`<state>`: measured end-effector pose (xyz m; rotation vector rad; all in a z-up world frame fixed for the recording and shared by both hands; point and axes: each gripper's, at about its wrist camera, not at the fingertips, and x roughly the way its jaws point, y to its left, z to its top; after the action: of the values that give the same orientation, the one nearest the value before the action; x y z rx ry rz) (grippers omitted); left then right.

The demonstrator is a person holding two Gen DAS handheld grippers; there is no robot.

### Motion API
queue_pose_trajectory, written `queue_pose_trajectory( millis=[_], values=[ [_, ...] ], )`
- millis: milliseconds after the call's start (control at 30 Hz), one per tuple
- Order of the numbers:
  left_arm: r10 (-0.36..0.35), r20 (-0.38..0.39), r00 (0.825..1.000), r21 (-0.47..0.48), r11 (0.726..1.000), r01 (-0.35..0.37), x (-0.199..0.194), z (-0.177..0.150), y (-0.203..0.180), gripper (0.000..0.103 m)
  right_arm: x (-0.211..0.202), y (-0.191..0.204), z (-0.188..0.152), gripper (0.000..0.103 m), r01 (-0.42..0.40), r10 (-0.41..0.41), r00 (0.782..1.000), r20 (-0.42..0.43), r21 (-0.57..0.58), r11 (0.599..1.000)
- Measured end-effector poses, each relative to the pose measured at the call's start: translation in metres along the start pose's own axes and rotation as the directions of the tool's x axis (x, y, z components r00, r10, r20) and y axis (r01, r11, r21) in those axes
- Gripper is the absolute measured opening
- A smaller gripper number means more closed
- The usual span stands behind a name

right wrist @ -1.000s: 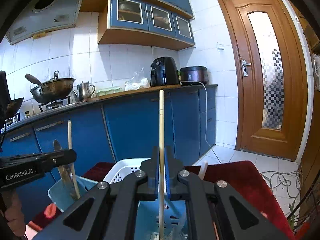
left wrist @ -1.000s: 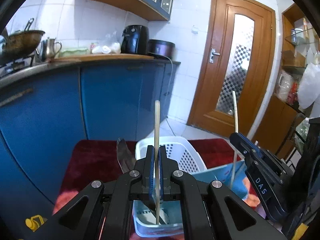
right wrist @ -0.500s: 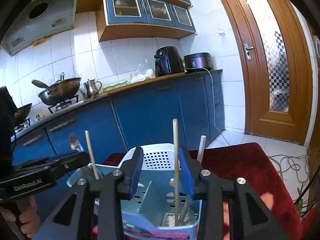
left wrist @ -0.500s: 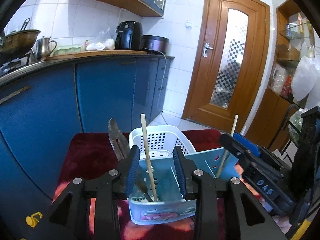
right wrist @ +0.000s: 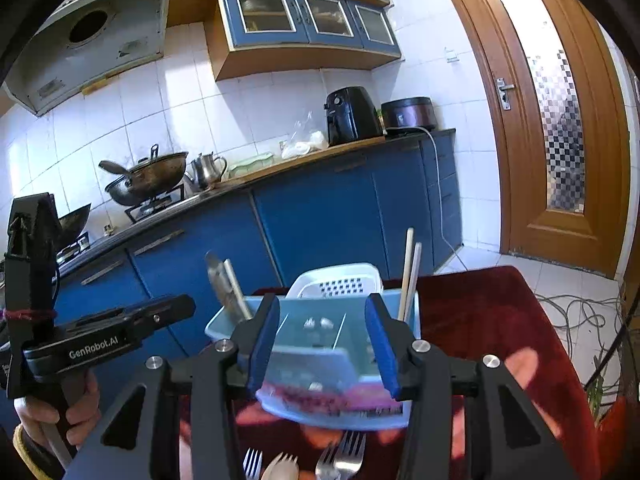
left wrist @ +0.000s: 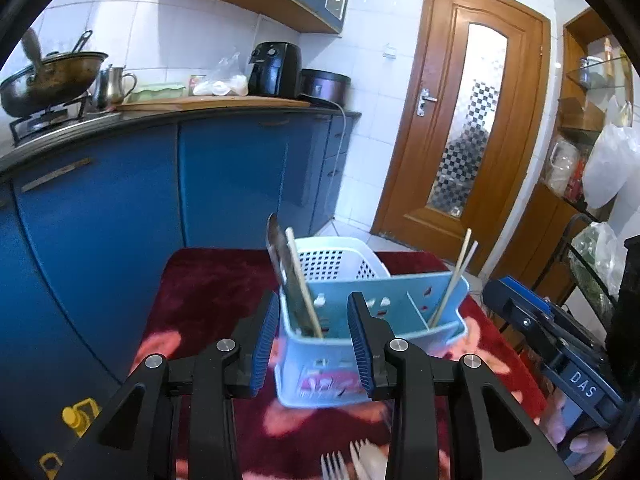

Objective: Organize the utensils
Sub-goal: 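Lower the chopstick into the box and open the left tool while the right tool releases its chopstick, then move both tools back toward the remaining forks and spoons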

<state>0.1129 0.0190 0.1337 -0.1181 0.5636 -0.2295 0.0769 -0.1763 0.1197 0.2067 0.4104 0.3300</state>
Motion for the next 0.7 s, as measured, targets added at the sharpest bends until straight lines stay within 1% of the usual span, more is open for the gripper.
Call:
queue_pose_trajectory(
  millis=[233,400,467,633,700],
  values=[
    [0.012,-0.065,0.998,-0.01,1.0,-0.013,-0.02,-0.023,0.002,0.037,-0.017,0.008,-0.019,0.05,-0.009,0.009,0.997,-0.07,0.004,1.0],
    [0.031,-0.11,0.993,-0.009,0.999,-0.032,-0.034,-0.04,0.003,0.037,-0.028,0.011,-0.035,0.051,-0.003,0.003,0.995,-0.1,0.001,1.0],
    [0.036,-0.119,0.992,-0.012,0.999,-0.037,-0.042,-0.045,0.004,0.037,-0.032,0.01,-0.041,0.051,-0.004,0.005,0.993,-0.116,0.011,1.0],
    [0.044,-0.137,0.99,-0.014,0.999,-0.046,-0.055,-0.058,0.004,0.037,-0.039,0.005,-0.059,0.051,-0.032,0.044,0.985,-0.165,0.071,0.997],
    [0.042,-0.157,0.987,-0.022,0.999,-0.046,-0.058,-0.067,0.006,0.037,-0.043,0.004,-0.067,0.051,-0.033,0.049,0.982,-0.182,0.087,0.996]
  ],
)
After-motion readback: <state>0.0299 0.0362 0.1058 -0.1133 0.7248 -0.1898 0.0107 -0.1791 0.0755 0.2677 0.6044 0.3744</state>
